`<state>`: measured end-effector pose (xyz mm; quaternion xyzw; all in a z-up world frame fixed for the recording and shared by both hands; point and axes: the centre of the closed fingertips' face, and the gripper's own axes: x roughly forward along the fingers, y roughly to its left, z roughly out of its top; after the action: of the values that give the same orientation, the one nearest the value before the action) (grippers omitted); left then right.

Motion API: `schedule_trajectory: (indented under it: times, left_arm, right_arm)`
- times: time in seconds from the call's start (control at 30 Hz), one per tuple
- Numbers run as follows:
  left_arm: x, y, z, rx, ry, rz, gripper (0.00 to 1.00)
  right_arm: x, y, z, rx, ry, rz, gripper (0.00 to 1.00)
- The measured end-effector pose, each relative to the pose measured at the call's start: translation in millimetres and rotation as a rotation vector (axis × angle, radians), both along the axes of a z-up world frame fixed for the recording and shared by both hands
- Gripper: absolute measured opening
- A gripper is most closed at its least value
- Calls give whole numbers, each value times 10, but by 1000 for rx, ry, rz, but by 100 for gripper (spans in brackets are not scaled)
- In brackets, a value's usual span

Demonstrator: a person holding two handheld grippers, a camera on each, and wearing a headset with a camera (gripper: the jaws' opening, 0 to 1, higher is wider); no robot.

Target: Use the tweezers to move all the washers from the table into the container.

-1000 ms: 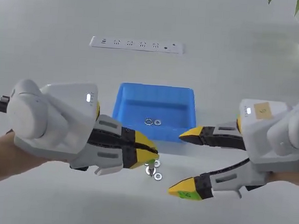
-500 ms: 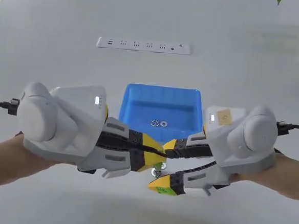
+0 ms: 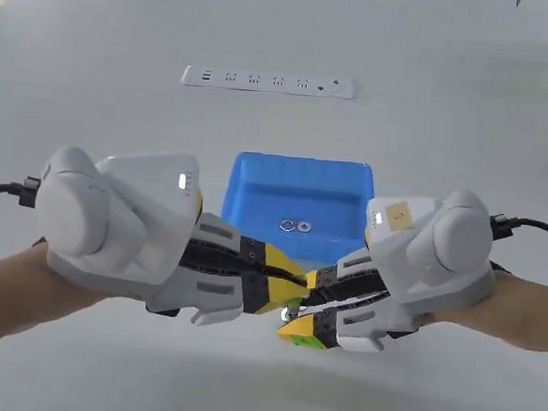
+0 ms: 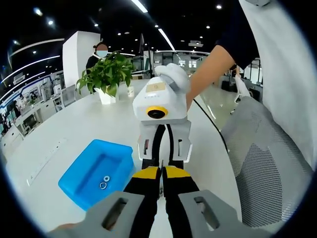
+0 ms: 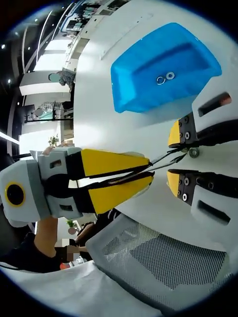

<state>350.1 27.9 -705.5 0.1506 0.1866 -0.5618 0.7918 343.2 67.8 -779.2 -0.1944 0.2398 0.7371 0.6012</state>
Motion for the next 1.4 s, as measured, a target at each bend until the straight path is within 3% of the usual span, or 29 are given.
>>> schedule_trajectory:
  times: [0.3,0.6,0.73,1.4]
  left_arm:
    - [5,20,3,-2,3,15,6]
    - [24,-9,1,-4,4,16,6]
    - [27,-10,-3,-19,28,27,6]
    - [25,34,-2,-11,53,46,9]
  right_arm:
    - [1,33,18,8,-15,32,12]
    - [9,17,13,32,-78,39,10]
    - [-29,26,13,36,-66,39,10]
    - [-45,79,66,51,-77,44,9]
